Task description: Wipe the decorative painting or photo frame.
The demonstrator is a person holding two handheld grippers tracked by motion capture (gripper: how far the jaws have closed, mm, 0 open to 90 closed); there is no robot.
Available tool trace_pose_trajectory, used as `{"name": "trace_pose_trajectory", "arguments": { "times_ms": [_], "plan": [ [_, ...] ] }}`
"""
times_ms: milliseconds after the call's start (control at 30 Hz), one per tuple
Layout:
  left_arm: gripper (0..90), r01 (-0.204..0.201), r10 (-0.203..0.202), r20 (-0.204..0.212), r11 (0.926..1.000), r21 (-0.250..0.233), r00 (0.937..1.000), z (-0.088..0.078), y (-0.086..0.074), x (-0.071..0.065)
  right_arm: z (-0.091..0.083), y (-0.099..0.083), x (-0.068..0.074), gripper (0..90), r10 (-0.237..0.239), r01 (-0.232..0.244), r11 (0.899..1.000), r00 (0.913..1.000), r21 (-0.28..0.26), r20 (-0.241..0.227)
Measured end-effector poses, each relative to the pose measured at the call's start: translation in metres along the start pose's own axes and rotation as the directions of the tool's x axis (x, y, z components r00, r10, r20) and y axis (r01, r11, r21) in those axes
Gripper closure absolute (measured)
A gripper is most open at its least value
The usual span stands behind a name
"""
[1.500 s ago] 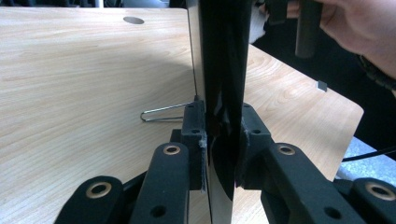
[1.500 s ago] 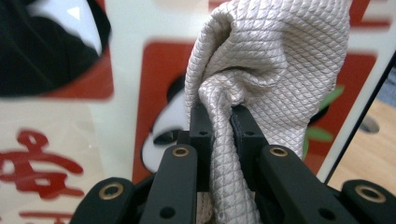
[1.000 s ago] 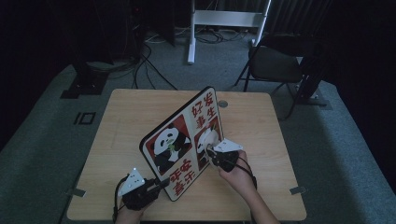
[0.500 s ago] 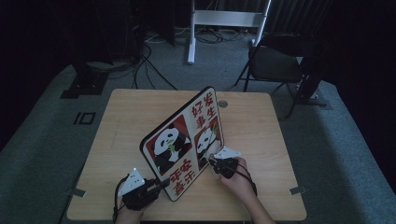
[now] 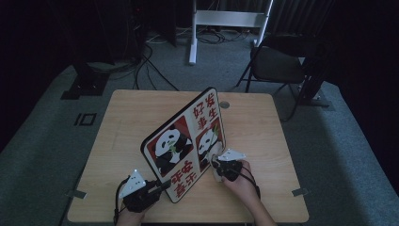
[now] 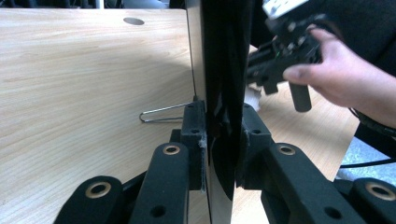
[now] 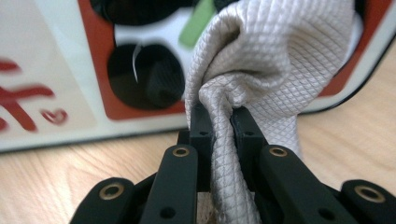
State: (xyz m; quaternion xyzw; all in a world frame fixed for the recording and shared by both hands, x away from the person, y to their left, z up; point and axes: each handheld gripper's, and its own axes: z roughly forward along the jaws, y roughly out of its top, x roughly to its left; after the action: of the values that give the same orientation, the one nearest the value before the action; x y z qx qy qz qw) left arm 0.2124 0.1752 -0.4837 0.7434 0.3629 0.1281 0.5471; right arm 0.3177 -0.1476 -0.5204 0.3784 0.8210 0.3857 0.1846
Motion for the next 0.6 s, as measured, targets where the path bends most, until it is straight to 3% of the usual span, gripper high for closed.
{"name": "trace_pose_trajectory", "arguments": {
  "times_ms": [167,400,600],
  "plan": [
    [77.4,0.003,-0.003,0.003,1.0,0.0,1.0,0.0,0.0,0.0,-0.023,0.023,-0.003,81.6,-0.01,0.011,0.996,0.9999,-0.091,0.008],
    [77.5,0.003,-0.003,0.001,1.0,0.001,1.0,0.0,0.0,0.0,-0.05,0.055,-0.001,81.6,-0.042,0.047,0.979,0.9988,-0.198,0.025],
    [77.5,0.002,-0.002,0.001,1.0,0.002,1.0,0.0,0.0,0.0,-0.079,0.096,0.007,81.5,-0.091,0.098,0.944,0.9952,-0.314,0.036]
  ]
}}
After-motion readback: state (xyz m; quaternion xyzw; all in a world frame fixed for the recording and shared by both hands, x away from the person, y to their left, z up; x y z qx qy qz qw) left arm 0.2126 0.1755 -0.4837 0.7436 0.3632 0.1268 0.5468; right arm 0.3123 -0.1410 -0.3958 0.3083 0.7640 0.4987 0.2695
